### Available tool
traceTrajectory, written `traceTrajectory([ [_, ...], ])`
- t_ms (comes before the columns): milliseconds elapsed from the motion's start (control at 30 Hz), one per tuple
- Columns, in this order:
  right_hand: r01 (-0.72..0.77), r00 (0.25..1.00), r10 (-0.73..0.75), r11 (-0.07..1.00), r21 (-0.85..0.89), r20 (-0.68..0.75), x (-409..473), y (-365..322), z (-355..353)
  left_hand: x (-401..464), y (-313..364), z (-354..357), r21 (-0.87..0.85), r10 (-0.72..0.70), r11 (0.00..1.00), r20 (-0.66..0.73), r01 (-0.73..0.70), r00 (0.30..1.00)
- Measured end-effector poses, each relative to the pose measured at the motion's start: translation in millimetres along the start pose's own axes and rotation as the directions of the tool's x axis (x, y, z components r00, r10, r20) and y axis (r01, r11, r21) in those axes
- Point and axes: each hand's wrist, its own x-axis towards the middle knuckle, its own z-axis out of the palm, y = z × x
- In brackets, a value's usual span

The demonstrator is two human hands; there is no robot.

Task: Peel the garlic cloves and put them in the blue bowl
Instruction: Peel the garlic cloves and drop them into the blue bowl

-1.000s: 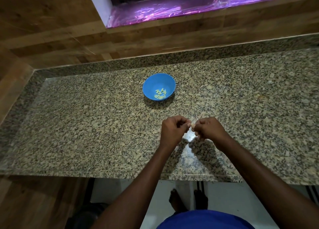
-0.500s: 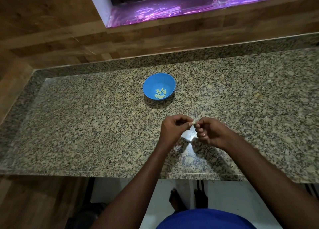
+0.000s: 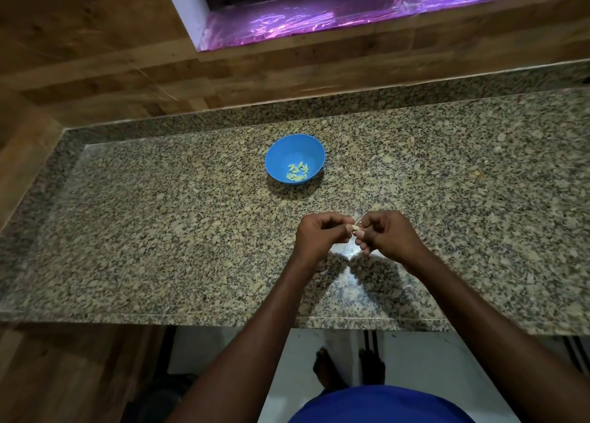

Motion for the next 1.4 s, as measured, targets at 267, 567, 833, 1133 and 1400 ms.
traceTrajectory([
  [267,0.083,0.996,-0.084,0.974,-0.212,0.005,0.8,-3.0,0.2,-1.4,-0.5,-4.0,-0.079,-0.086,0.993,-0.003,0.086,0.996],
  [567,0.041,0.999,-0.036,0.988,-0.149,0.039,-1.6,-3.6,-3.2,-1.4,-4.9,-6.3,-0.068,-0.119,0.991,-0.002,0.118,0.993],
  [833,-0.054,0.996,0.068,0.971,0.231,-0.052,-5.8,-0.9,1.6,0.1,-10.1,-2.2,0.0,-0.076,0.997,-0.021,0.076,0.997],
  [1133,-0.178,0.984,0.173,0.956,0.235,0.041,3.2,-7.2,-1.4,5.5,1.0,-1.8,0.097,-0.005,0.995,0.089,-0.004,0.996],
  [1400,-0.219,0.975,0.221,0.943,0.25,0.02,8.9,2.3,-3.3,10.9,-9.9,-5.0,0.011,-0.077,0.997,0.033,0.076,0.997],
])
